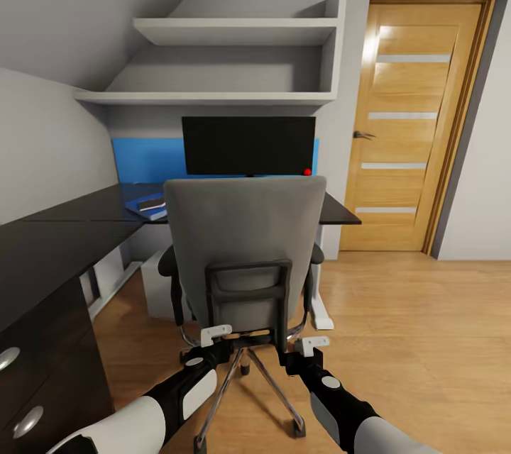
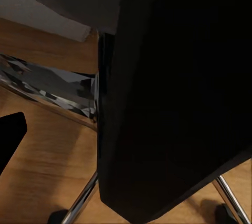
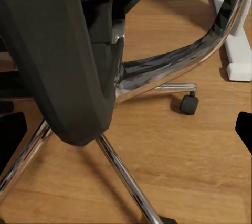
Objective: In the bedroom, organize the workspace by keeping the computer under the desk, ensuring the monitor is on the desk, placing the keyboard on the desk next to the monitor, placing the mouse on the desk next to the keyboard, moving the folder from the swivel chair onto the desk next to the mouse, stacking the notebook on top of the folder with the pen on top of the notebook, and positioning the swivel chair next to the desk.
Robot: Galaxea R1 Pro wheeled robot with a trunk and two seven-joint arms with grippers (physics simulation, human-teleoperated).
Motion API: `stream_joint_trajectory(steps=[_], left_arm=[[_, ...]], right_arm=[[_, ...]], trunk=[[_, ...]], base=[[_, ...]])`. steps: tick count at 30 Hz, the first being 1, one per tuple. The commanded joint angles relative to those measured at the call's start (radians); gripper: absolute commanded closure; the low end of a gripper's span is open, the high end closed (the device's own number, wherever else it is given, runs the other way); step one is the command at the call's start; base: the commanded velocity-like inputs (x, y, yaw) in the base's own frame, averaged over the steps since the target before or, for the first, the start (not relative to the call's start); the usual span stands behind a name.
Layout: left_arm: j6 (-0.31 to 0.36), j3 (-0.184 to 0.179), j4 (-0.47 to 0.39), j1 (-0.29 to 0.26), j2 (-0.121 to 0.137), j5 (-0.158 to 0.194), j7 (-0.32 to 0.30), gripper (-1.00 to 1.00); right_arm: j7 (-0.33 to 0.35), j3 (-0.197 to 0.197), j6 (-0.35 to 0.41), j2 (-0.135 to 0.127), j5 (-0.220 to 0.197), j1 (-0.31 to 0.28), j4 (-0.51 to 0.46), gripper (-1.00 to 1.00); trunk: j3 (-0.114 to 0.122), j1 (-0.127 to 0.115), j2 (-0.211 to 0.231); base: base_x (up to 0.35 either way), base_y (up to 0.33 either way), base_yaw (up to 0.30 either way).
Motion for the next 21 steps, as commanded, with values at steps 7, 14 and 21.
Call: stream_joint_trajectory(steps=[7, 14, 21], left_arm=[[-0.005, -0.008, 0.000, -0.001, 0.001, 0.012, 0.006, -1.00], [-0.005, -0.008, 0.000, -0.001, 0.001, 0.012, 0.006, -1.00], [-0.005, -0.008, 0.000, -0.001, 0.002, 0.012, 0.006, -1.00]], right_arm=[[-0.001, 0.006, -0.005, -0.001, -0.011, -0.001, 0.001, -1.00], [0.000, 0.007, -0.005, -0.001, -0.011, -0.001, 0.002, -1.00], [0.000, 0.006, -0.005, -0.001, -0.011, -0.001, 0.002, -1.00]], trunk=[[-0.001, 0.000, 0.000], [-0.001, 0.000, 0.000], [-0.001, 0.000, 0.000]], base=[[0.080, 0.000, 0.000], [0.005, 0.000, 0.000], [0.004, 0.000, 0.000]])
